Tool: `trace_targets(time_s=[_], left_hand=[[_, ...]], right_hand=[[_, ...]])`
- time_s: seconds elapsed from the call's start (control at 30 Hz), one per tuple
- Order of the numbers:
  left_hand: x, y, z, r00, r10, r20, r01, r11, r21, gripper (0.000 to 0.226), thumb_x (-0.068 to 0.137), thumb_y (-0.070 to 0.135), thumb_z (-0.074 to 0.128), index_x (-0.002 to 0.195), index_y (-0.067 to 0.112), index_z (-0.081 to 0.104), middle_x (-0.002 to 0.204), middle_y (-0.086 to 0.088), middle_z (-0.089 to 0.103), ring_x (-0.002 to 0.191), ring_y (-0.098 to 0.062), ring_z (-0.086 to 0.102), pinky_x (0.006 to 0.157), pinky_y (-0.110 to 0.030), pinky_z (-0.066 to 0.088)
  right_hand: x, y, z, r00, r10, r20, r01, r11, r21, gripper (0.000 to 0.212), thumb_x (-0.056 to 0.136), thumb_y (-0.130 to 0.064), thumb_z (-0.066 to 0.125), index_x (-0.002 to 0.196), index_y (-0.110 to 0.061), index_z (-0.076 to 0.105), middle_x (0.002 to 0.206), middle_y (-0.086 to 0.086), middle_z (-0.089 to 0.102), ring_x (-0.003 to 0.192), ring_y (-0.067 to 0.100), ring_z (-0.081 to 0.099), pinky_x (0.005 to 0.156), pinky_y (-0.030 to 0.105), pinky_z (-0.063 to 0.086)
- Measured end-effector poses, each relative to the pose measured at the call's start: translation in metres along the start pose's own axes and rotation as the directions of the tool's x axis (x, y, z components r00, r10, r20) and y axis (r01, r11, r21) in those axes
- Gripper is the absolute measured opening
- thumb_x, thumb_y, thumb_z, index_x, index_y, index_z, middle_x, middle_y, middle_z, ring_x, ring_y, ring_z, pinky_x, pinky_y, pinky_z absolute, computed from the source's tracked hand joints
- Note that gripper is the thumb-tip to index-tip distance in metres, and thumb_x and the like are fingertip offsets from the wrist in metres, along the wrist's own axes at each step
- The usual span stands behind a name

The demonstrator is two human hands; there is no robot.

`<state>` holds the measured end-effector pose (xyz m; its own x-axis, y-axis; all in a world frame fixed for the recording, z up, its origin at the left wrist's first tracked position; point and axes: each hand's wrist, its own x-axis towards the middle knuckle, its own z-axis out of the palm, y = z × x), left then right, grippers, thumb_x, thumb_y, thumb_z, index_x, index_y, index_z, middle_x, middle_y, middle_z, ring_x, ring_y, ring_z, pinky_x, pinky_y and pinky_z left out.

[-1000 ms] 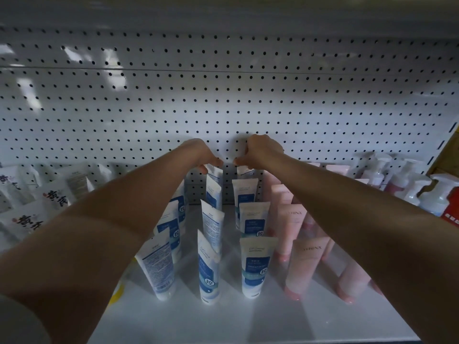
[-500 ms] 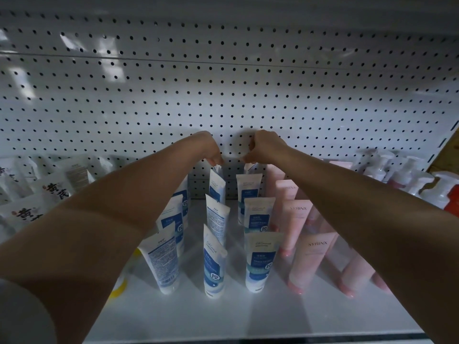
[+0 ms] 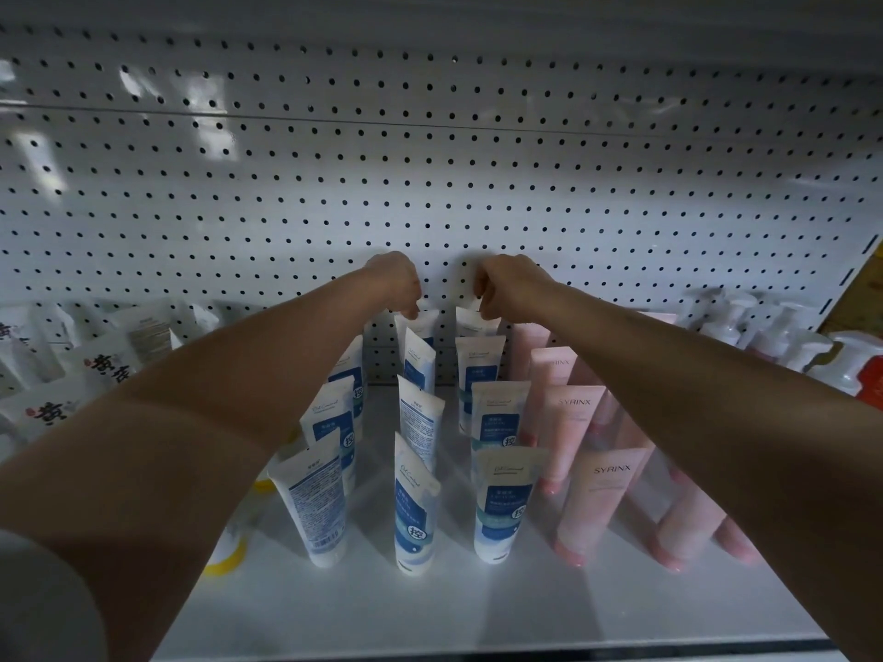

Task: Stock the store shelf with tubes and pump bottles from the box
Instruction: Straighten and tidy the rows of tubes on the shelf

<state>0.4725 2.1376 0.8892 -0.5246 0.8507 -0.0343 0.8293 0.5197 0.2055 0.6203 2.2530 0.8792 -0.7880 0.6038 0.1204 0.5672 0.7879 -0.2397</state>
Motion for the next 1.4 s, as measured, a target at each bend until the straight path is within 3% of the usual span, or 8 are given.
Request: trace_targets(time_s=[0.2, 0.33, 0.47, 0.9, 1.1, 1.2, 1.33, 1.4], left_hand=[[-0.002, -0.002, 0.002, 0.997, 0.048, -0.066, -0.046, 0.998, 0.036, 0.021, 0.085, 0.014, 0.073, 0.104, 0.006, 0.071, 0.095, -0.007, 0.065, 0.085, -0.019, 0.058, 0.082, -0.030, 0.051], [-0.002, -0.001, 0.004, 0.995, 0.086, -0.055, -0.082, 0.994, 0.070, 0.028, 0.086, 0.018, 0.072, 0.110, 0.002, 0.070, 0.101, -0.005, 0.059, 0.098, -0.024, 0.058, 0.090, -0.033, 0.048], [-0.001, -0.004, 0.004, 0.995, 0.087, -0.046, -0.085, 0.995, 0.045, 0.030, 0.086, 0.017, 0.073, 0.110, 0.000, 0.070, 0.098, -0.004, 0.056, 0.093, -0.021, 0.053, 0.091, -0.033, 0.048], [-0.005, -0.005, 0.006, 0.998, 0.055, -0.027, -0.057, 0.994, -0.095, 0.031, 0.083, 0.013, 0.076, 0.113, 0.006, 0.070, 0.122, -0.011, 0.065, 0.112, -0.029, 0.061, 0.098, -0.039, 0.051], [-0.009, -0.005, 0.003, 0.997, 0.066, -0.040, -0.070, 0.990, -0.123, 0.039, 0.085, 0.018, 0.076, 0.122, 0.009, 0.067, 0.124, -0.008, 0.064, 0.115, -0.026, 0.060, 0.096, -0.032, 0.048], [-0.012, -0.010, -0.002, 0.996, 0.058, -0.062, -0.069, 0.980, -0.188, 0.035, 0.082, 0.017, 0.078, 0.115, 0.011, 0.070, 0.119, -0.005, 0.065, 0.111, -0.023, 0.061, 0.088, -0.028, 0.048], [-0.016, -0.020, -0.011, 0.995, 0.063, -0.074, -0.080, 0.963, -0.256, 0.020, 0.076, 0.018, 0.083, 0.091, 0.023, 0.070, 0.108, -0.001, 0.066, 0.098, -0.019, 0.060, 0.071, -0.026, 0.046], [-0.020, -0.024, -0.016, 0.993, 0.110, -0.040, -0.117, 0.946, -0.303, 0.018, 0.076, 0.018, 0.083, 0.086, 0.025, 0.071, 0.099, 0.004, 0.066, 0.097, -0.017, 0.060, 0.077, -0.028, 0.048]], right_hand=[[-0.002, -0.001, 0.001, 0.998, -0.058, -0.010, 0.058, 0.998, -0.003, 0.028, 0.082, -0.002, 0.068, 0.088, -0.026, 0.057, 0.097, -0.001, 0.070, 0.092, 0.020, 0.064, 0.078, 0.034, 0.054], [-0.002, -0.002, 0.000, 0.998, -0.064, -0.003, 0.064, 0.998, -0.025, 0.026, 0.082, -0.002, 0.067, 0.090, -0.025, 0.059, 0.095, -0.003, 0.069, 0.091, 0.020, 0.065, 0.075, 0.033, 0.052], [-0.003, -0.002, -0.001, 0.998, -0.055, 0.008, 0.056, 0.998, -0.014, 0.029, 0.081, -0.003, 0.068, 0.085, -0.029, 0.056, 0.094, -0.004, 0.069, 0.089, 0.020, 0.067, 0.073, 0.032, 0.053], [-0.006, -0.006, -0.002, 0.998, -0.060, 0.000, 0.060, 0.998, -0.027, 0.027, 0.082, -0.006, 0.067, 0.089, -0.029, 0.056, 0.101, -0.002, 0.068, 0.094, 0.020, 0.064, 0.080, 0.035, 0.055], [-0.008, -0.009, -0.003, 0.997, -0.073, -0.006, 0.072, 0.996, -0.046, 0.024, 0.082, -0.008, 0.068, 0.093, -0.027, 0.058, 0.103, -0.002, 0.067, 0.097, 0.021, 0.061, 0.083, 0.035, 0.053], [-0.010, -0.009, -0.007, 0.997, -0.078, -0.021, 0.078, 0.997, -0.016, 0.023, 0.081, -0.011, 0.071, 0.093, -0.025, 0.058, 0.102, -0.002, 0.068, 0.096, 0.020, 0.062, 0.086, 0.036, 0.054], [-0.015, -0.009, -0.018, 0.996, -0.076, -0.043, 0.079, 0.995, 0.058, 0.022, 0.083, -0.013, 0.075, 0.098, -0.020, 0.061, 0.099, -0.002, 0.069, 0.094, 0.019, 0.064, 0.078, 0.031, 0.051], [-0.018, -0.011, -0.022, 0.996, -0.069, -0.054, 0.074, 0.991, 0.109, 0.023, 0.083, -0.013, 0.076, 0.101, -0.017, 0.064, 0.096, -0.002, 0.068, 0.093, 0.020, 0.066, 0.082, 0.035, 0.055]])
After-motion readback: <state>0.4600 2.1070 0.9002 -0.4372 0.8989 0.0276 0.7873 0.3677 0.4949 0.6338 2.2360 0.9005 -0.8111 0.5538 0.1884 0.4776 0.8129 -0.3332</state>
